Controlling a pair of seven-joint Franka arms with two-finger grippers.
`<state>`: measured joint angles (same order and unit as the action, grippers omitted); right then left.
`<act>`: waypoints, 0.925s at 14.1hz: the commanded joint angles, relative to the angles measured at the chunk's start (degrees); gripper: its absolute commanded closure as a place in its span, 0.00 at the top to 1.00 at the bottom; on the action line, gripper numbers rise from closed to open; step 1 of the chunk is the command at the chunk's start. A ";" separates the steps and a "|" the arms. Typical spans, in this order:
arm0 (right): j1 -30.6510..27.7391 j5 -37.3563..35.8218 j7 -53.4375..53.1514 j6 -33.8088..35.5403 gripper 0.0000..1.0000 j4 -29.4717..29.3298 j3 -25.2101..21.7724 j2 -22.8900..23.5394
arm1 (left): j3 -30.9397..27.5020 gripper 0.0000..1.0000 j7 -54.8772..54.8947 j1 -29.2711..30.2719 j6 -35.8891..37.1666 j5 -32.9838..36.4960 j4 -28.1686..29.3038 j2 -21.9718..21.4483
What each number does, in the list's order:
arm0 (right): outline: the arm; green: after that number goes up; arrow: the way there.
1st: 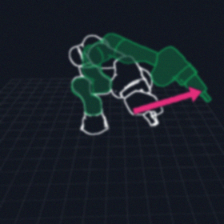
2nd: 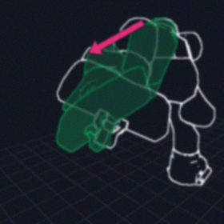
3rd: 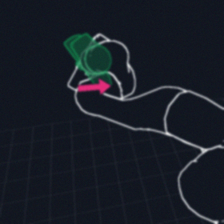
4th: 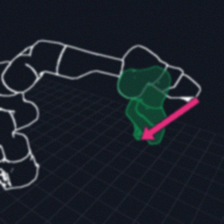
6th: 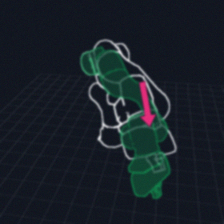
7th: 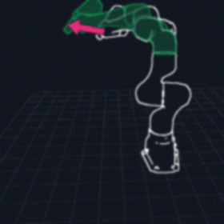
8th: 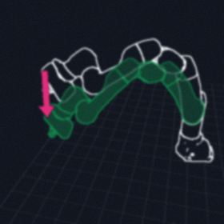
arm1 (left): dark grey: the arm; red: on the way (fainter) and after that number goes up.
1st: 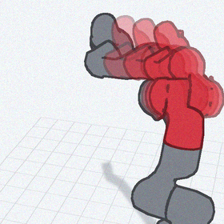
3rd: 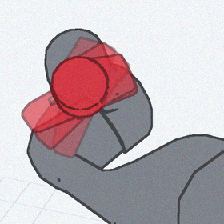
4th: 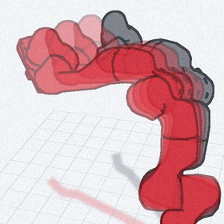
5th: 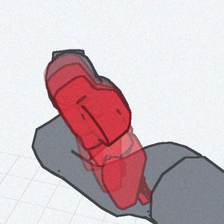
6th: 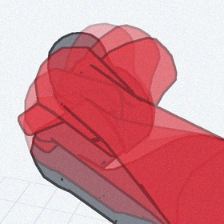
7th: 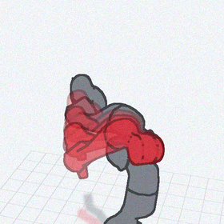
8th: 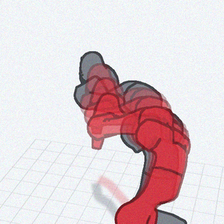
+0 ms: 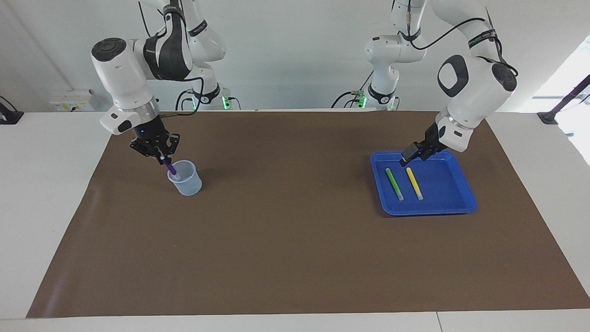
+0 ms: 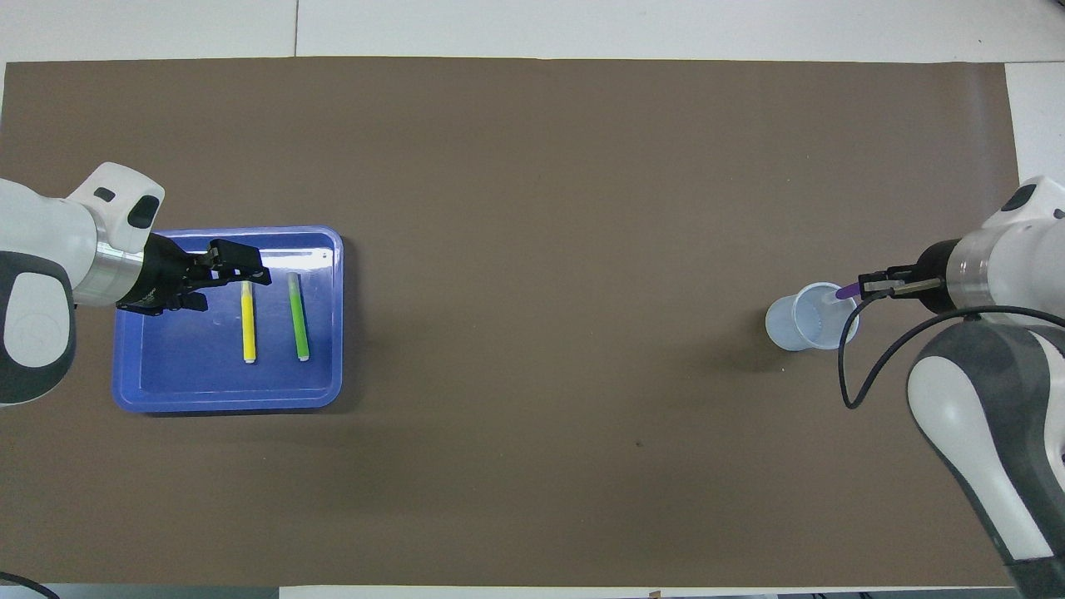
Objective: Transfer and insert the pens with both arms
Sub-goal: 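Insert the purple pen into the cup while the left gripper grasps yellow pen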
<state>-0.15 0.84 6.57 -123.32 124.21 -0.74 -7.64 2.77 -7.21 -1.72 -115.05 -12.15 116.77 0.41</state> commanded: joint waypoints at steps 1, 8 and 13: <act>-0.82 -0.75 0.90 -2.45 0.00 3.05 0.65 -0.72 | 0.39 0.97 9.56 1.63 -4.37 5.10 -0.05 3.88; -0.90 -0.75 1.25 -6.32 0.00 4.63 0.65 2.27 | 0.39 0.76 15.91 2.52 -15.45 11.54 0.39 12.76; -1.61 -0.75 1.25 -6.76 0.00 4.81 0.65 3.42 | 0.39 0.67 16.09 2.60 -16.26 11.62 2.06 13.04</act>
<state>-0.44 0.84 6.59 -128.57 128.19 -0.62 -4.36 2.79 8.23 0.25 -129.83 -1.64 117.02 14.19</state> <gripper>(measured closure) 0.811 0.304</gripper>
